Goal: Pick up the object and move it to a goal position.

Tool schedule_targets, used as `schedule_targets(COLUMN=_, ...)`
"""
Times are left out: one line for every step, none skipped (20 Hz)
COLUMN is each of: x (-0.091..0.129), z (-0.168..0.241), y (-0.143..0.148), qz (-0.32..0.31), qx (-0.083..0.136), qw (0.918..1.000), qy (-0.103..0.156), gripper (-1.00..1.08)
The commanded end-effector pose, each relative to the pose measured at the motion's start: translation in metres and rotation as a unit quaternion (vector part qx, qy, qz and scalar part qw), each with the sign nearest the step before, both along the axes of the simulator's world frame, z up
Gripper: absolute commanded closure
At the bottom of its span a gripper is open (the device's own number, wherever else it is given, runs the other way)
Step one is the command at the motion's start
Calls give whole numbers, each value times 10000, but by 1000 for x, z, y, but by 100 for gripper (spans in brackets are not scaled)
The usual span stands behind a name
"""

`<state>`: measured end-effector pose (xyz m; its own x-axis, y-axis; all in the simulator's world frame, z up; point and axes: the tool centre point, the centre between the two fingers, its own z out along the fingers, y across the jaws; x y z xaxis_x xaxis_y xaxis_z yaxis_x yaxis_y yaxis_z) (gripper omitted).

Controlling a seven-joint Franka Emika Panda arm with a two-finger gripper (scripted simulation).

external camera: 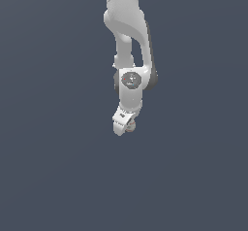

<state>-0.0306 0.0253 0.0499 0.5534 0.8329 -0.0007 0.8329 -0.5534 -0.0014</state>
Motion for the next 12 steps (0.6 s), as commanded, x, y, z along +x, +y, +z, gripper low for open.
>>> schedule_targets(x=1, z=-2, y=0, qz=1, qx=0, qw=10000, qy=-7, gripper=-92)
schedule_targets(x=1, z=-2, y=0, qz=1, qx=0, qw=10000, qy=-7, gripper=108)
schedule_targets(x=1, z=-2, y=0, qz=1, qx=0, qw=10000, qy=-7, gripper=108)
schedule_targets(x=1, z=-2, y=0, qz=1, qx=0, qw=10000, qy=-7, gripper=108)
schedule_targets(x=1, z=-2, y=0, qz=1, qx=0, qw=10000, qy=-7, gripper=108)
schedule_targets(x=1, z=-2, y=0, qz=1, qx=0, qw=10000, qy=-7, gripper=108)
schedule_targets(x=1, z=-2, y=0, qz=1, qx=0, qw=10000, qy=-7, gripper=108)
schedule_targets(x=1, z=-2, y=0, qz=1, qx=0, qw=10000, qy=-7, gripper=108)
schedule_targets(x=1, z=-2, y=0, qz=1, qx=0, qw=10000, qy=-7, gripper=108)
schedule_targets(x=1, z=-2, y=0, qz=1, qx=0, qw=10000, qy=-7, gripper=108)
schedule_targets(x=1, z=-2, y=0, qz=1, qx=0, qw=10000, qy=-7, gripper=108)
schedule_targets(x=1, z=-1, y=-1, qz=-4, qx=-3, qw=10000, qy=-15, gripper=108)
